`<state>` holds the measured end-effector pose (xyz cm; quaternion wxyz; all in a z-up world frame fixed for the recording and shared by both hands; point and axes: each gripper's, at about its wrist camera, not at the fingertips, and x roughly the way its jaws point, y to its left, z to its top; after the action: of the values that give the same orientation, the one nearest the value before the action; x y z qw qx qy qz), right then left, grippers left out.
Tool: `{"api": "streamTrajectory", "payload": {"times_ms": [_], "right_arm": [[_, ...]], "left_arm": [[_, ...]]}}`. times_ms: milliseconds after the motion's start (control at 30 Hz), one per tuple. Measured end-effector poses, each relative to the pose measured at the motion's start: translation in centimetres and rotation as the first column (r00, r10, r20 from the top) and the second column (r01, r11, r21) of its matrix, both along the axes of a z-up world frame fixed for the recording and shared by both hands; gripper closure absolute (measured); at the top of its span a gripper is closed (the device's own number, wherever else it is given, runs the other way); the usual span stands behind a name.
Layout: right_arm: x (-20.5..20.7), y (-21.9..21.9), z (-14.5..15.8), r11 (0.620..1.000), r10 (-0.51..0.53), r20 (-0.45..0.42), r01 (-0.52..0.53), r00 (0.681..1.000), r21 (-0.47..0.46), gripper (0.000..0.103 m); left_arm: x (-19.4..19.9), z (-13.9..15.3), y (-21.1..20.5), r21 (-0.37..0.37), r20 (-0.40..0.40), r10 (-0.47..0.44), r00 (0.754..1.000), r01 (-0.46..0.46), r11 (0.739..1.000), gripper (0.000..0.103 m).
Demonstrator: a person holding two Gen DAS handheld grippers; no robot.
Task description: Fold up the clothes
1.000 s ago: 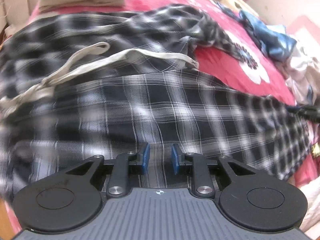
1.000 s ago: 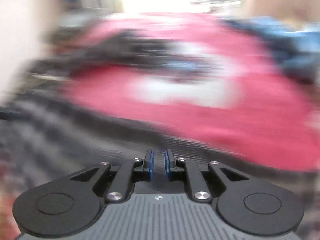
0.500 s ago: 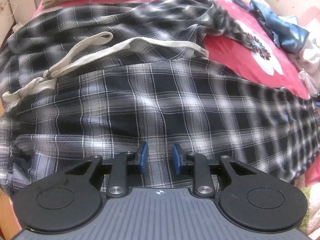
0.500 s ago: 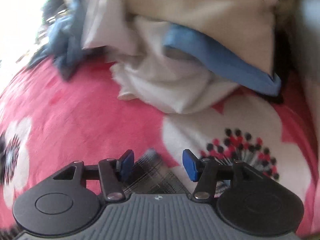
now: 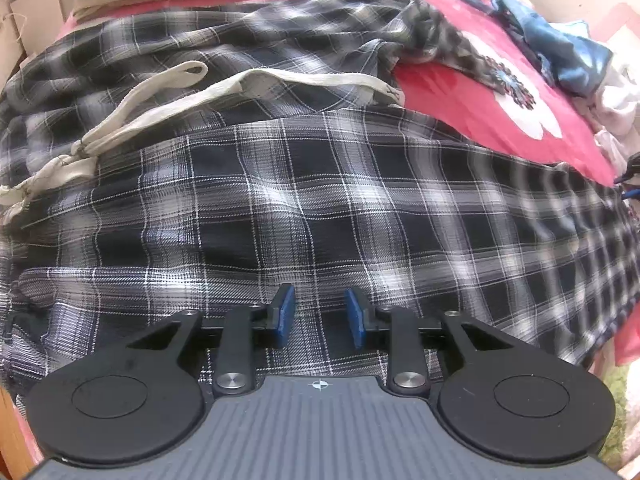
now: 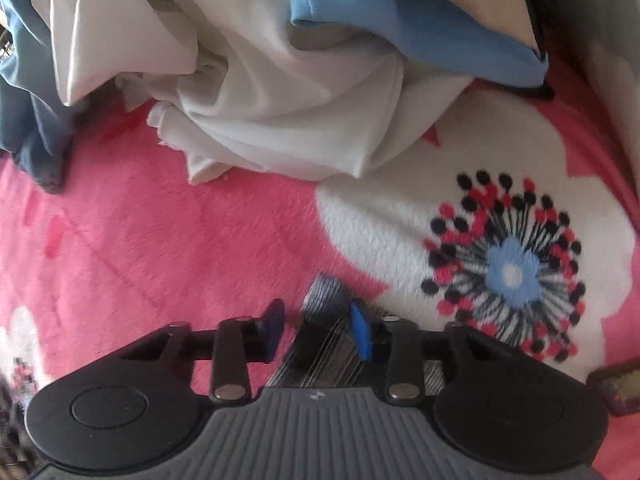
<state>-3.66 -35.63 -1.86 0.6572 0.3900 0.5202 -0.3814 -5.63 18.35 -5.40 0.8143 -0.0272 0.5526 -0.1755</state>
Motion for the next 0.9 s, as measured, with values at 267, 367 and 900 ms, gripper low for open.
{"api": "streamTrajectory", "payload": {"times_ms": [267, 367, 900], "right_arm": [[-2.1, 0.1, 1.6, 0.991, -0.075, 0.068, 0.082, 0.995, -0.104, 0.099], [-2.3, -0.2, 1.7, 0.985, -0.104, 0.081, 0.114, 0.991, -0.126, 0.099], [-6.5, 0.0, 2.5, 0.987, -0.014, 0.176, 0.042, 0.984, -0.155, 0.075]], "left_arm": [[-0.2, -0.1, 0.0, 0.005, 0.009, -0.023, 1.0, 0.023, 1.0, 0.075], [-0.3, -0.1, -0.1, 0.009, 0.011, -0.027, 1.0, 0.027, 1.0, 0.075], [-0.6, 0.0, 0.0, 0.031, 0.015, -0.062, 0.998, 0.062, 0.998, 0.074]]}}
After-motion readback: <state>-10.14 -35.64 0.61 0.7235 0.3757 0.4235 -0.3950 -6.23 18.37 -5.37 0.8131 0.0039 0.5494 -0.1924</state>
